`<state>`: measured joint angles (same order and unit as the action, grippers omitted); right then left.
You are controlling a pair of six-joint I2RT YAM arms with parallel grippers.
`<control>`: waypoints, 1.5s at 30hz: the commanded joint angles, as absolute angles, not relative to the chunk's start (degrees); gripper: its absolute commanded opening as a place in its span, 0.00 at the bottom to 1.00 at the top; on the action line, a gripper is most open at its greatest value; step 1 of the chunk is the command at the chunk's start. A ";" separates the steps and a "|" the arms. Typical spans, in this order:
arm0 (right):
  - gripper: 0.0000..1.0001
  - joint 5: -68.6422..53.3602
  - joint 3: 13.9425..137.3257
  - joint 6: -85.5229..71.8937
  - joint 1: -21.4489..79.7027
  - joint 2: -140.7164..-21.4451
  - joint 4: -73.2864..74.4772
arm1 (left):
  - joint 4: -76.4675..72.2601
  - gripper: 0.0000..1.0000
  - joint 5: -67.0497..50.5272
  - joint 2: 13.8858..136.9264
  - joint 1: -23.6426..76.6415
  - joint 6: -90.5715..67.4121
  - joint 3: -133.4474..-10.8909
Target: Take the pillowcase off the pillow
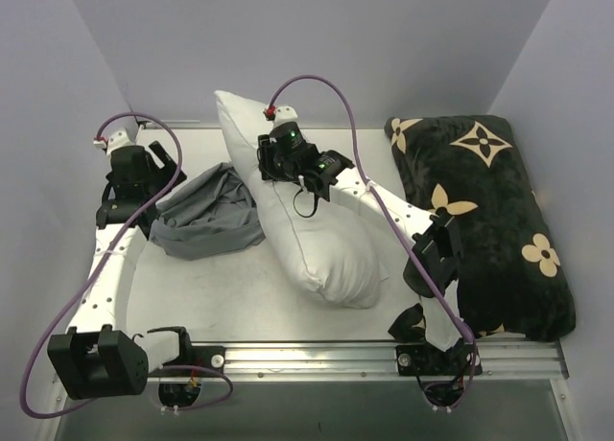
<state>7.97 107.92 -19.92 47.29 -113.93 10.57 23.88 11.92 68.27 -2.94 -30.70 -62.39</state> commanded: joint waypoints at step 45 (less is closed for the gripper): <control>1.00 21.01 56.16 -22.85 45.09 -53.26 15.73 | 29.09 0.91 1.67 41.66 17.84 -16.70 -56.34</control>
